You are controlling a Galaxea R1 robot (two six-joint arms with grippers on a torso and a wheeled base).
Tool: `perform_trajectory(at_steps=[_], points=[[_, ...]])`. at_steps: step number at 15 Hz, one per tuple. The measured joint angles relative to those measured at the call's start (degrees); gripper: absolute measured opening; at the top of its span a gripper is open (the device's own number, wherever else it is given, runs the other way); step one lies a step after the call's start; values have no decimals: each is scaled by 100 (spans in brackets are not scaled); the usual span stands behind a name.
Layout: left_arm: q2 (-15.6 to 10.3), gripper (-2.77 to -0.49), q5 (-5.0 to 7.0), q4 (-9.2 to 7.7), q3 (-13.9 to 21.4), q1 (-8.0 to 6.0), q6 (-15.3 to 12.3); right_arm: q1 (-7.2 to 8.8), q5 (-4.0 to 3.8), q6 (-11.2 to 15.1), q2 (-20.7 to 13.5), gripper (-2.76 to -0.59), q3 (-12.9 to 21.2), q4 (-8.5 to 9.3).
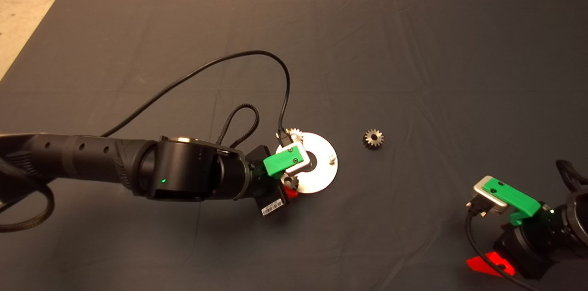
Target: Install three planetary gears onto the carrier pins
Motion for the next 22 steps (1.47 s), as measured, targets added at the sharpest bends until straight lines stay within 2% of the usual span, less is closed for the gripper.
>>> perform_trajectory(at_steps=[2, 4, 7, 11, 13, 16, 22], points=[[95, -258, -56, 9, -111, -2, 2, 2, 11, -3, 2, -60, 0, 0], [118, -259, -66, 8, -133, -5, 2, 0, 6, -37, -1, -60, 0, 0], [148, -259, -157, 9, -196, -5, 2, 2, 15, -67, -11, -60, 0, 0], [149, -259, -155, 49, -197, -2, 2, 0, 6, -88, -80, -60, 0, 0], [146, -259, -141, 162, -218, 0, 2, 2, 9, -133, -92, -60, 0, 0], [130, -259, -149, 241, -219, 15, 2, 2, 6, -152, -163, -60, 0, 0], [132, -259, -146, 251, -213, 17, -2, 2, 9, -160, -163, -60, 0, 0]])
